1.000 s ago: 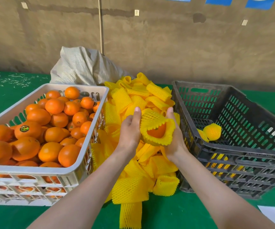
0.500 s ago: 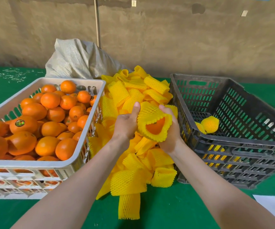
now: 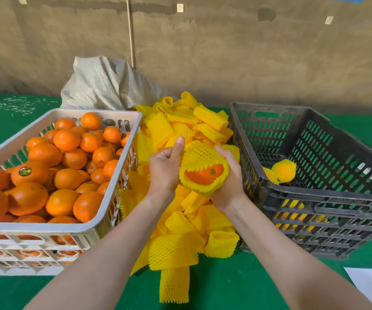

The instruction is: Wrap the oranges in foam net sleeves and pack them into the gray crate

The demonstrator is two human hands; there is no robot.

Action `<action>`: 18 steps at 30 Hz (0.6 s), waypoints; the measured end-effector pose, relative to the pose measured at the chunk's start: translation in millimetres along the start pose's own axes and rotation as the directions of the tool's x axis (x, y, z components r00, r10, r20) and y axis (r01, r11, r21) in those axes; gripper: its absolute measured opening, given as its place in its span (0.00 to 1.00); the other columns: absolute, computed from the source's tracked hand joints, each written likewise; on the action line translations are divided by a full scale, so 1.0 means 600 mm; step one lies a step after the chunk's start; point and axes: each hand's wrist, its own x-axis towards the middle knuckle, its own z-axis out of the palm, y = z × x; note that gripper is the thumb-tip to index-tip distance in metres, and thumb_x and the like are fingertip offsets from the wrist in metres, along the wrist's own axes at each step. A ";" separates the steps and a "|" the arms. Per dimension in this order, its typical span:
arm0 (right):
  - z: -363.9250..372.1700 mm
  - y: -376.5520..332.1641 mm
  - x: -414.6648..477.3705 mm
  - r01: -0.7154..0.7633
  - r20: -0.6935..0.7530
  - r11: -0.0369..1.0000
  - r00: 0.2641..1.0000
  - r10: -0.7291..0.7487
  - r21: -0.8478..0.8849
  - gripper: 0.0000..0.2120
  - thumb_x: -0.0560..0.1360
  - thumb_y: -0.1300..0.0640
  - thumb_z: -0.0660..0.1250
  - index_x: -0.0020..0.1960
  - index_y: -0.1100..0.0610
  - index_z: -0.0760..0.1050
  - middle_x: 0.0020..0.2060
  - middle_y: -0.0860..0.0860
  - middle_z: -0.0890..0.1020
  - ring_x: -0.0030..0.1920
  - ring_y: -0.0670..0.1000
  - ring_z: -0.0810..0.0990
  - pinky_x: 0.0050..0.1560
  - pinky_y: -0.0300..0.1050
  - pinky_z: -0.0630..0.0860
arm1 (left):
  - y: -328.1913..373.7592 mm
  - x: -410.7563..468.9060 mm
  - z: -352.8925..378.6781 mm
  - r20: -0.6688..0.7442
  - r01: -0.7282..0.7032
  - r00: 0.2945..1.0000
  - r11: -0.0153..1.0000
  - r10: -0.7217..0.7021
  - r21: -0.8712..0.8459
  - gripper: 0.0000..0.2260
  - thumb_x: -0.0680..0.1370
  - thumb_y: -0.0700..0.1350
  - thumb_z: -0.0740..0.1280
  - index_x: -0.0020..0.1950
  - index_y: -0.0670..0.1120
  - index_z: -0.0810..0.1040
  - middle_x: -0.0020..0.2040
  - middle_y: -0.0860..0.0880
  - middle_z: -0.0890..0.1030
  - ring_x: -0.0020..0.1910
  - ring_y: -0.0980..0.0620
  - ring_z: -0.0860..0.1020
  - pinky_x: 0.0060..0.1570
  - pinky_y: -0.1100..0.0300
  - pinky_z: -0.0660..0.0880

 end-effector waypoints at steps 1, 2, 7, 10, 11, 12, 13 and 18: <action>0.000 -0.003 0.001 0.003 0.004 1.000 1.000 -0.003 0.007 0.14 0.71 0.48 0.60 0.49 0.57 0.72 0.43 0.55 0.77 0.45 0.52 0.76 0.48 0.46 0.73 | -0.001 -0.002 0.000 0.015 -0.040 0.999 0.999 0.040 0.017 0.23 0.79 0.49 0.64 0.26 0.45 0.63 0.26 0.47 0.65 0.29 0.48 0.61 0.29 0.56 0.59; 0.000 -0.004 0.002 -0.002 0.002 1.000 1.000 0.002 0.013 0.13 0.72 0.48 0.60 0.49 0.57 0.73 0.42 0.54 0.78 0.44 0.51 0.77 0.47 0.45 0.74 | -0.003 -0.003 -0.001 0.028 -0.070 0.997 0.997 0.070 0.031 0.23 0.79 0.49 0.63 0.25 0.43 0.64 0.25 0.46 0.66 0.29 0.48 0.62 0.29 0.56 0.59; -0.003 0.004 0.012 -0.069 -0.114 0.997 0.991 0.073 0.040 0.13 0.77 0.48 0.59 0.48 0.56 0.77 0.40 0.54 0.82 0.42 0.52 0.81 0.44 0.46 0.77 | -0.009 -0.011 -0.005 0.101 -0.145 0.986 0.983 0.134 0.110 0.25 0.78 0.51 0.59 0.30 0.33 0.70 0.30 0.32 0.71 0.34 0.44 0.68 0.33 0.46 0.66; 0.003 0.002 0.021 -0.044 -0.193 0.998 0.981 0.036 -0.037 0.12 0.76 0.46 0.61 0.49 0.53 0.78 0.42 0.53 0.84 0.41 0.52 0.83 0.42 0.45 0.79 | -0.002 -0.007 -0.005 0.149 0.180 0.971 0.982 -0.187 0.062 0.23 0.80 0.57 0.56 0.42 0.40 0.78 0.42 0.40 0.81 0.46 0.44 0.78 0.48 0.50 0.75; 0.003 -0.001 0.024 -0.016 -0.213 0.994 0.977 -0.008 -0.109 0.11 0.76 0.46 0.63 0.48 0.51 0.79 0.43 0.53 0.84 0.43 0.52 0.83 0.44 0.46 0.79 | 0.003 -0.003 -0.008 0.212 0.308 0.927 0.951 -0.310 0.041 0.22 0.79 0.61 0.55 0.47 0.46 0.80 0.45 0.45 0.83 0.49 0.45 0.80 0.50 0.50 0.76; 0.002 -0.005 0.027 0.017 -0.238 0.981 0.969 -0.064 -0.195 0.10 0.75 0.46 0.64 0.47 0.50 0.80 0.44 0.52 0.85 0.45 0.52 0.83 0.46 0.47 0.80 | 0.009 -0.001 -0.010 0.281 0.392 0.880 0.920 -0.383 0.027 0.23 0.78 0.65 0.53 0.51 0.50 0.79 0.45 0.48 0.84 0.48 0.47 0.80 0.48 0.52 0.76; -0.001 -0.009 0.030 0.047 -0.260 0.960 0.958 -0.121 -0.275 0.10 0.75 0.45 0.65 0.46 0.50 0.80 0.43 0.51 0.85 0.46 0.53 0.83 0.47 0.48 0.79 | 0.014 0.002 -0.012 0.334 0.434 0.847 0.901 -0.414 0.017 0.24 0.76 0.67 0.52 0.53 0.53 0.78 0.44 0.50 0.84 0.47 0.48 0.79 0.46 0.53 0.75; 0.002 -0.020 0.037 0.150 -0.271 0.832 0.902 -0.337 -0.534 0.26 0.77 0.47 0.64 0.49 0.73 0.71 0.40 0.68 0.75 0.42 0.62 0.76 0.47 0.58 0.75 | 0.021 0.007 -0.005 0.378 0.521 0.800 0.852 -0.466 -0.052 0.27 0.67 0.65 0.64 0.61 0.54 0.75 0.56 0.47 0.82 0.56 0.45 0.79 0.51 0.49 0.76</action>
